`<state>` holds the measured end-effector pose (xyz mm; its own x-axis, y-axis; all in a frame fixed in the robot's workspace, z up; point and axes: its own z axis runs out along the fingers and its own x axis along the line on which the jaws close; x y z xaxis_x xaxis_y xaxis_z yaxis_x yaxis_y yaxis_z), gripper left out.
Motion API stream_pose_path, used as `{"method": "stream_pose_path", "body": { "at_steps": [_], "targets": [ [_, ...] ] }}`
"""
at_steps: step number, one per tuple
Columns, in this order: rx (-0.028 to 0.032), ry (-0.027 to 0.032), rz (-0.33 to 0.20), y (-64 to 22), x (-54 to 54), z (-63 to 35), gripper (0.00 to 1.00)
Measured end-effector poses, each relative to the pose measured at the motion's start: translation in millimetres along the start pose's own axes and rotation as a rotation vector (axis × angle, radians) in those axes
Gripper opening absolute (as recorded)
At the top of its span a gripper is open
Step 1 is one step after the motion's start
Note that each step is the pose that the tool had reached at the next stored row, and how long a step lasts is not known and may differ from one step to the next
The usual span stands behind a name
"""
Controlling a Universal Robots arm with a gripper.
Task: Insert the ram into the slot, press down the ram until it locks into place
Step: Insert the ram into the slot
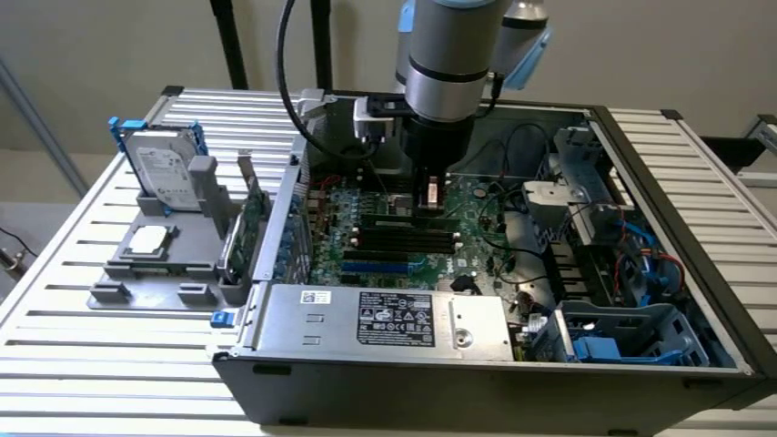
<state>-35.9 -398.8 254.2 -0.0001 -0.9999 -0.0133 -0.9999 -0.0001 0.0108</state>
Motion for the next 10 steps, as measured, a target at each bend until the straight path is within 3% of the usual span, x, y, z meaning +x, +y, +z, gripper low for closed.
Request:
{"method": "stream_pose_path", "body": {
  "at_steps": [5, 10],
  "targets": [
    [0.0034, 0.0058, 0.001, 0.0, 0.1, 4.9, 0.13],
    [0.0053, 0.0197, 0.001, -0.1, 0.1, 9.8, 0.13]
  ]
}}
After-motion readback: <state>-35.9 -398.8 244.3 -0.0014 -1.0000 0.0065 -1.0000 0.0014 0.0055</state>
